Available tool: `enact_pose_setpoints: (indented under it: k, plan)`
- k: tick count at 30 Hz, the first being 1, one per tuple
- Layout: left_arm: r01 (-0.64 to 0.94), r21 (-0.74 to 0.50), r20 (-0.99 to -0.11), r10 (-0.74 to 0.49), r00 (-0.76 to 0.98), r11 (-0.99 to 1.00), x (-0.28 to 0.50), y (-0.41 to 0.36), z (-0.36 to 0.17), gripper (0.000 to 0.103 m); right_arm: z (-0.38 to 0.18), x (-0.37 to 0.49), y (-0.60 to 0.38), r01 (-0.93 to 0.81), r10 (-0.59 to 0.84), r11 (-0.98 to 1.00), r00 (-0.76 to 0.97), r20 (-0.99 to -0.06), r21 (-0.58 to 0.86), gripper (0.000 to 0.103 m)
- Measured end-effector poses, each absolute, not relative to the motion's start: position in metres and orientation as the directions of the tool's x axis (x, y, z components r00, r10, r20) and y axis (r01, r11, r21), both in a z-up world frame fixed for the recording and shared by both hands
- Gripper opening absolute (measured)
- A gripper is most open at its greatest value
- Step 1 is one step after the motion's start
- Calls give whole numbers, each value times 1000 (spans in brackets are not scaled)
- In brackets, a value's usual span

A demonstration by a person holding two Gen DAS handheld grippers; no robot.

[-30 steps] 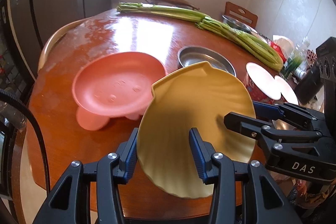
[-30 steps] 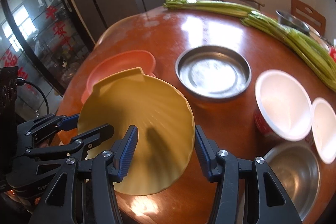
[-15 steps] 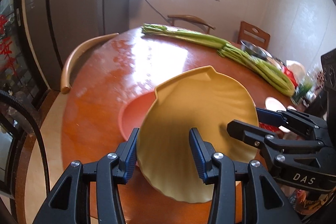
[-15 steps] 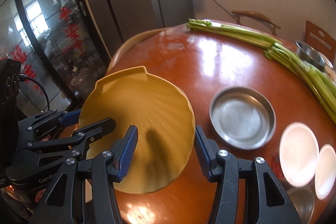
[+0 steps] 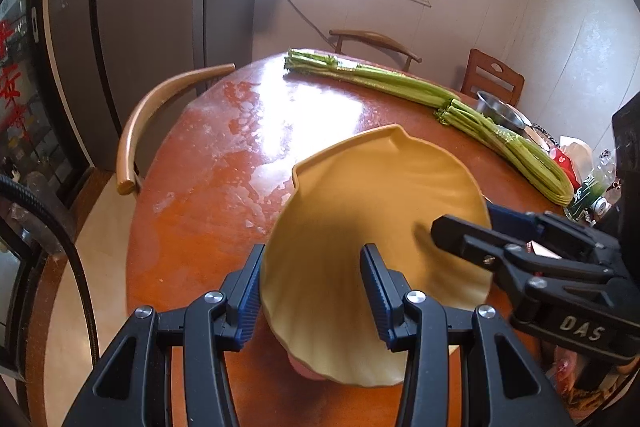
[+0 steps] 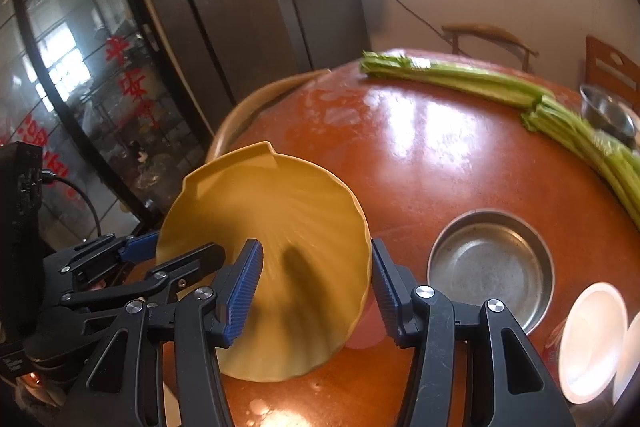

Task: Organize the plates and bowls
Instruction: 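Lift the yellow plate with the left tool and carry it over the pink bowl, then lower the yellow plate onto the pink bowl and open the left tool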

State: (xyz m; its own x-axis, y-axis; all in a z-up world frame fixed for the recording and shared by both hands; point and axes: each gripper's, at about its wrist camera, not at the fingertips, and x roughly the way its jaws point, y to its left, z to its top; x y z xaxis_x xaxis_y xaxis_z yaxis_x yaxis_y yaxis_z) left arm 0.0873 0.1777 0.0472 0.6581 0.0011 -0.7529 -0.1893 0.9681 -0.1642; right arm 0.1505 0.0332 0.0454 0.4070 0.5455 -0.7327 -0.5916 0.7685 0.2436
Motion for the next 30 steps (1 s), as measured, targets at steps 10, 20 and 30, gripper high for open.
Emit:
enact_pose_setpoints:
  k: [10,20,30]
  plan:
    - [-231,-165,-790,11,613,959,105,187,13,46,9,163,47,-583,508,779,375,-776,229,56]
    - [-246,-149,-804,27,594,958,116,188,-3,46,-11,173,50,-577,492,783,348,-798,231,56]
    - [-260,-143,-816,35,577,955,123,192,-11,46,-19,177,49,-581,497,778,333,-802,241,56]
